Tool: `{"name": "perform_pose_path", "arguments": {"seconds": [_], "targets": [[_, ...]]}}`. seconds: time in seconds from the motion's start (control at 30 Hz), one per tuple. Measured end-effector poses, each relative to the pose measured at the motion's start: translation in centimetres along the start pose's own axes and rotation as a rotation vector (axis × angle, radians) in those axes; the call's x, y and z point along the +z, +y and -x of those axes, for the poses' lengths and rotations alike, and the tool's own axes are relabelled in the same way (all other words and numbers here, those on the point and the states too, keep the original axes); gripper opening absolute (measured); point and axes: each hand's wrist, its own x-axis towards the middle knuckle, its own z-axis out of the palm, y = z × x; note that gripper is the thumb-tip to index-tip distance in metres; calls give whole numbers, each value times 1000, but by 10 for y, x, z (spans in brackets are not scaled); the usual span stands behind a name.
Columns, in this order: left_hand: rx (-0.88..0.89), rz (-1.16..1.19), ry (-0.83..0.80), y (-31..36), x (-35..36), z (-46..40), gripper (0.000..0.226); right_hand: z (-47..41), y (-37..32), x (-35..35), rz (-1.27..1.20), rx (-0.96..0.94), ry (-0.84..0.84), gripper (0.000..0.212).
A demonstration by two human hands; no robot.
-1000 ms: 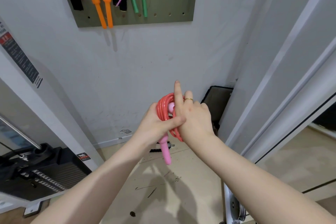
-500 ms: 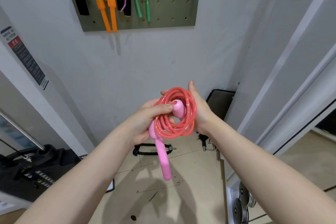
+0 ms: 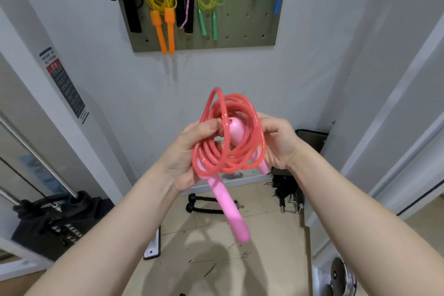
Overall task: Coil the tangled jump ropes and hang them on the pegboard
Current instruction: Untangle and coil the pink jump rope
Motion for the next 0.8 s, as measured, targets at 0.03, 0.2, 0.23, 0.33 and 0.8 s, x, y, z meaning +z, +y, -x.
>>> {"name": "perform_pose_path", "arguments": {"seconds": [0.03, 0.2, 0.23, 0.33, 0.8], "targets": [[-11, 16, 6, 3, -3, -2, 43, -4, 4, 1, -2, -12, -57, 40], [-123, -230, 149, 4, -21, -14, 42, -11, 17, -22, 114, 67, -9, 51], [-165, -223, 188, 5, -26, -17, 32, -12, 18, -27, 136, 87, 0, 52], [-259, -199, 173, 6, -37, -23, 18, -19, 20, -34, 163, 154, -2, 50], [-383, 63, -3, 36, -121, -93, 73, -104, 11, -70, 452, 283, -55, 48]]}}
